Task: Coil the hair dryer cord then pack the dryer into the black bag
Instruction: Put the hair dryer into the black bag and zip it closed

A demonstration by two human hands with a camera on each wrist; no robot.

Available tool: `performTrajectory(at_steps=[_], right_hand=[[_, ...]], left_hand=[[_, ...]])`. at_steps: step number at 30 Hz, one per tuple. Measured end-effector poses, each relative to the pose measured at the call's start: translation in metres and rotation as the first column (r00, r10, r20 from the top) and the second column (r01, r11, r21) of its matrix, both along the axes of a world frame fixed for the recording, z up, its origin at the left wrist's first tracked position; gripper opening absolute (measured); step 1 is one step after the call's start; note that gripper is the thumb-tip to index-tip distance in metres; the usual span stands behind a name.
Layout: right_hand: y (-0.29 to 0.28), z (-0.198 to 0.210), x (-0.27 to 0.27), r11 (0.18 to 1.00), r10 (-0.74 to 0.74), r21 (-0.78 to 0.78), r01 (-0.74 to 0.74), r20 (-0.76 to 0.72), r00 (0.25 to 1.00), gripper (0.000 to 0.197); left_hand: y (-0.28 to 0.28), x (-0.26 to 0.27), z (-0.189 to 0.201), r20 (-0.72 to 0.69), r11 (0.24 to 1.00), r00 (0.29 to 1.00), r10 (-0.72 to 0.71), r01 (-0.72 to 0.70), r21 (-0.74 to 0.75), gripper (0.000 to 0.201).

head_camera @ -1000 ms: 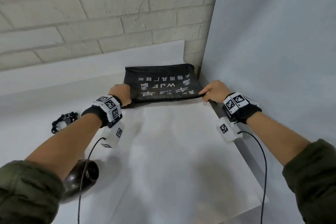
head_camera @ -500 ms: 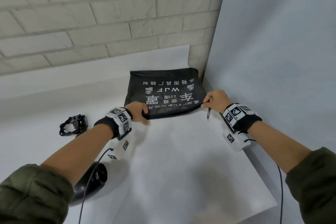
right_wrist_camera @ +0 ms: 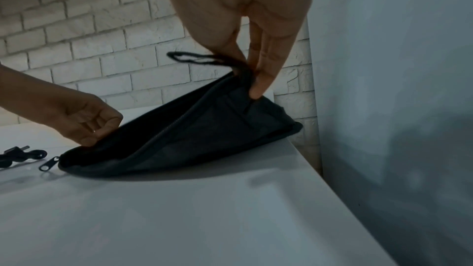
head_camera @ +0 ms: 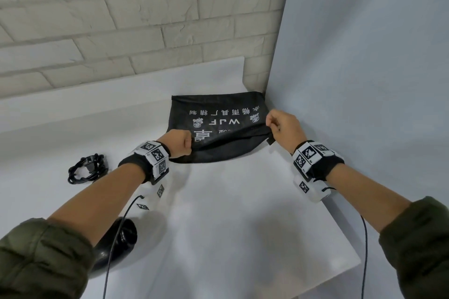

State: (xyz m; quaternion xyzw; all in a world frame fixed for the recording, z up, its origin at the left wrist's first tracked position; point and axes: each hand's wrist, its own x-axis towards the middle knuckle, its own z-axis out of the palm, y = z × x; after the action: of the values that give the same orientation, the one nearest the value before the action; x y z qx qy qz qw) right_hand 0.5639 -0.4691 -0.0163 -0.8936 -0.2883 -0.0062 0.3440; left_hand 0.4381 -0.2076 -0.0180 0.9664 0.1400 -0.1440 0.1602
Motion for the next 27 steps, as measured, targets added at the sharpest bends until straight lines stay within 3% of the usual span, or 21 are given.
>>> performTrajectory(at_steps=[5,8,10,13,16,21,24,27], right_hand=[[0.0,0.008,-0.002,0.999,-0.006,-0.041,0.005,-0.019,1.0,0.038],[-0.005,0.016,-0.005,0.995,-0.042,-0.093,0.035,-0.07,0.997,0.035],[-0.007,0.024,-0.01,0.985,-0.028,-0.171,0.017,-0.06,0.998,0.044],[-0.001,0.043,-0.022,0.963,0.028,-0.266,-0.031,-0.017,0.999,0.059],[0.015,0.066,-0.035,0.97,0.038,-0.243,-0.015,0.09,0.995,0.067],[0.041,0.105,-0.072,0.988,-0.093,-0.084,0.128,0.338,0.937,0.074],[0.056,0.108,-0.109,0.973,-0.149,-0.103,0.207,0.409,0.9,0.074],[0.074,0.081,-0.146,0.956,-0.104,-0.227,0.188,0.336,0.936,0.075]], left_hand=[[-0.006,-0.002,0.012,0.184,0.997,0.982,-0.03,0.043,-0.069,0.017],[-0.004,-0.003,0.024,0.346,0.993,0.932,-0.108,0.116,-0.001,0.022],[0.005,-0.003,0.037,0.408,0.991,0.904,-0.127,0.101,0.086,0.028],[0.021,-0.004,0.058,0.385,0.974,0.913,-0.135,0.051,0.219,0.035],[0.036,-0.007,0.084,0.389,0.956,0.908,-0.158,0.042,0.291,0.045],[0.063,-0.022,0.127,0.564,0.916,0.787,-0.25,0.004,0.401,0.07],[0.082,-0.04,0.13,0.639,0.914,0.717,-0.278,-0.007,0.406,0.074],[0.105,-0.058,0.108,0.568,0.904,0.762,-0.311,0.054,0.423,0.079]])
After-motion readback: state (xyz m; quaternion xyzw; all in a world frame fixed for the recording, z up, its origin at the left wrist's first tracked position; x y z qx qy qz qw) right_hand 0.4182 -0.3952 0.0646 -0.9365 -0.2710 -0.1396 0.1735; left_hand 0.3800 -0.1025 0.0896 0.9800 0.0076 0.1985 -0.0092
